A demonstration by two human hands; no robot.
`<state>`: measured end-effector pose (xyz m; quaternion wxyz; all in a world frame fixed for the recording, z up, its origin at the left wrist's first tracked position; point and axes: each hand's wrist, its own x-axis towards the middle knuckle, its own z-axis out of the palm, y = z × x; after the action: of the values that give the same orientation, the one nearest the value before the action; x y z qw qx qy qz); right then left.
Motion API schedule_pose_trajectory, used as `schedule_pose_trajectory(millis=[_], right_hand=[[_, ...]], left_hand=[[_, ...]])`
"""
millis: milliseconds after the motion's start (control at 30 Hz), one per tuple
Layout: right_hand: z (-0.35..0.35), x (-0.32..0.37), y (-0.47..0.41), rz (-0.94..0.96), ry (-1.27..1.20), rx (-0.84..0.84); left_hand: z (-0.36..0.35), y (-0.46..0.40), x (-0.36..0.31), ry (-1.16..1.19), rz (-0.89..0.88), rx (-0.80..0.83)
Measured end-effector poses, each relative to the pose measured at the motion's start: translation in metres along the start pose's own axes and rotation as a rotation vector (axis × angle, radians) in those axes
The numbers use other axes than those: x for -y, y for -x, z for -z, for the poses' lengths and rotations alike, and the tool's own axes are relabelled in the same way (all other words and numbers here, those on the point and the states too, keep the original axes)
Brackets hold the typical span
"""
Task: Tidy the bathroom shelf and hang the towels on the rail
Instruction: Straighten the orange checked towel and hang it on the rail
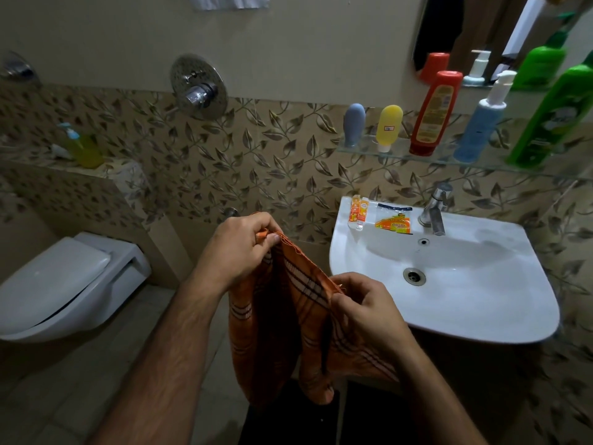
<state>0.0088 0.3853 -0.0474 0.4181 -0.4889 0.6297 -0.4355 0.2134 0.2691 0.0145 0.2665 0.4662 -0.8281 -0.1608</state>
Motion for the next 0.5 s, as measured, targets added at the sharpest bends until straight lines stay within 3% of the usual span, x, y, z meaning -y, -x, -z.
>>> schedule_pose_trajectory(millis=[133,300,433,500], right_hand=[[0.003,-0.003,0.003,-0.063,0.039,0.011],[0.033,0.0,-0.002,-0.025,0.325,0.028],[0.038,0.002,0.003,-0.05,0.247,0.158],[0.039,-0.002,0.004,-0.062,0.23,0.143]], left_hand=[[-0.006,0.001,0.003,0.003,0.027,0.041],[-0.015,0.007,0.018,0.004,0.092,0.126],[-0.017,0.008,0.021,0.021,0.104,0.082],[-0.018,0.007,0.022,0.023,0.121,0.09]])
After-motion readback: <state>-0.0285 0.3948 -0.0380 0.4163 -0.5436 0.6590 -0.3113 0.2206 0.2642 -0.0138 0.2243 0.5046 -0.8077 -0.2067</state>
